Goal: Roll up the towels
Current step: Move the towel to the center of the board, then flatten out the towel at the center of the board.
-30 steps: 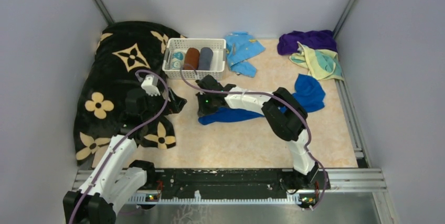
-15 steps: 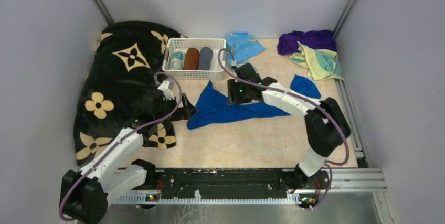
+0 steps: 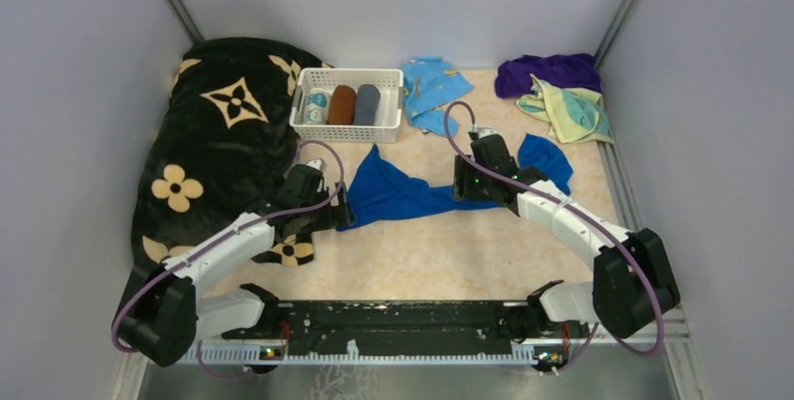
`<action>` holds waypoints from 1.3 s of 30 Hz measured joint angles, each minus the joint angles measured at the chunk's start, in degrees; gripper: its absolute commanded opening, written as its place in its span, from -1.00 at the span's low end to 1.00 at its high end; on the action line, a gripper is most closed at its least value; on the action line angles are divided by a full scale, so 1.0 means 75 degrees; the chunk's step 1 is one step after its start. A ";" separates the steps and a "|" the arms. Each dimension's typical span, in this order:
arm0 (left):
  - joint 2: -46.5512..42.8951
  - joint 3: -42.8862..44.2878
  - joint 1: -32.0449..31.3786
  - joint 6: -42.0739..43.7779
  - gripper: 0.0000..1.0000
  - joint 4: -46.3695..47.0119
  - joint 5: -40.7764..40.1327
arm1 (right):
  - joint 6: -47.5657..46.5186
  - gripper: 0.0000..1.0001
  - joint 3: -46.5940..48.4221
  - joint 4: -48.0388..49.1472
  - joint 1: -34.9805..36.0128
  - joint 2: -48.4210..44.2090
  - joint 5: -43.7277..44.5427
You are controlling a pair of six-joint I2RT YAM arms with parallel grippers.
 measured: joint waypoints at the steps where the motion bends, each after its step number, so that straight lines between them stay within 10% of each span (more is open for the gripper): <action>1: 0.0000 0.0000 -0.0085 -0.0090 0.98 -0.0047 -0.0137 | -0.0003 0.08 -0.0012 0.0012 -0.0017 -0.0047 0.0035; 22: 0.0664 -0.0061 -0.0600 -0.1562 -0.15 -0.0251 -0.1428 | -0.0405 0.09 -0.0411 0.0516 -0.0256 -0.0236 0.0338; 39: 0.1017 -0.0070 -0.0635 -0.1821 -0.33 0.0256 -0.1536 | -0.0458 0.09 -0.0498 0.0510 -0.0300 -0.0379 0.0414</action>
